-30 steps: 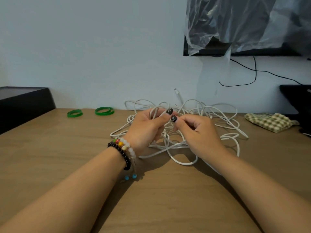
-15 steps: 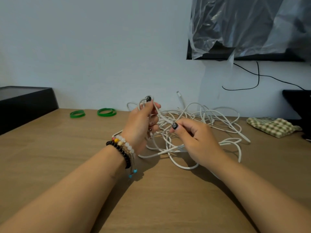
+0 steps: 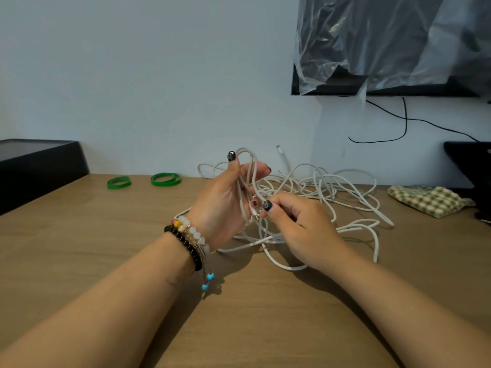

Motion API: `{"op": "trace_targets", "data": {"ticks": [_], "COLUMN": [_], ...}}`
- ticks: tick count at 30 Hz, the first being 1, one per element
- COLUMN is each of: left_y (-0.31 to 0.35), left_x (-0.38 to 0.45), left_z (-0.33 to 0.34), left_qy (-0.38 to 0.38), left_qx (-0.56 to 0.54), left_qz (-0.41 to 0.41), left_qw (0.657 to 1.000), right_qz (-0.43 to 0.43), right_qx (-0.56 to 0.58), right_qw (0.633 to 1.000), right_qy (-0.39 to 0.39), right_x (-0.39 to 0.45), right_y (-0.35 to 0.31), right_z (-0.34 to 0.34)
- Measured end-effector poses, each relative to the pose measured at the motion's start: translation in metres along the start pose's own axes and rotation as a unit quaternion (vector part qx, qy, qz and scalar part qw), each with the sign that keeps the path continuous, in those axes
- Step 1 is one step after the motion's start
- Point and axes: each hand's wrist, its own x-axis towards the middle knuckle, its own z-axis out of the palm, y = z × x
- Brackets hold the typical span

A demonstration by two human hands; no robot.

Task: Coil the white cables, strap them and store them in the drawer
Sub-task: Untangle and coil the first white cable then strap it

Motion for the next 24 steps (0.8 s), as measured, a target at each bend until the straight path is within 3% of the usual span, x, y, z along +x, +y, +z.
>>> {"op": "trace_targets", "data": {"ticks": [8,13,19,24], "left_y": [-0.009,-0.005,0.006,0.020], "left_x": [0.004,0.005,0.004,0.011], "left_z": [-0.001,0.002,-0.002,-0.014], "left_qy": [0.020,0.054,0.121,0.230], "left_qx": [-0.009,-0.123,-0.194,-0.210], "left_qz": [0.004,0.009,0.002,0.057], "left_qw": [1.000,0.991,0.974,0.949], "right_qz": [-0.010,-0.008,-0.019,-0.039], "right_qx": [-0.005,0.020,0.013,-0.031], "right_qw": [0.999,0.999,0.998,0.998], "right_qy": [-0.031,-0.031,-0.054,-0.049], "right_x": [-0.001,-0.001,0.000,0.002], "right_y": [0.001,-0.002,-0.003,-0.003], "right_z": [0.003,0.003,0.002,-0.005]}}
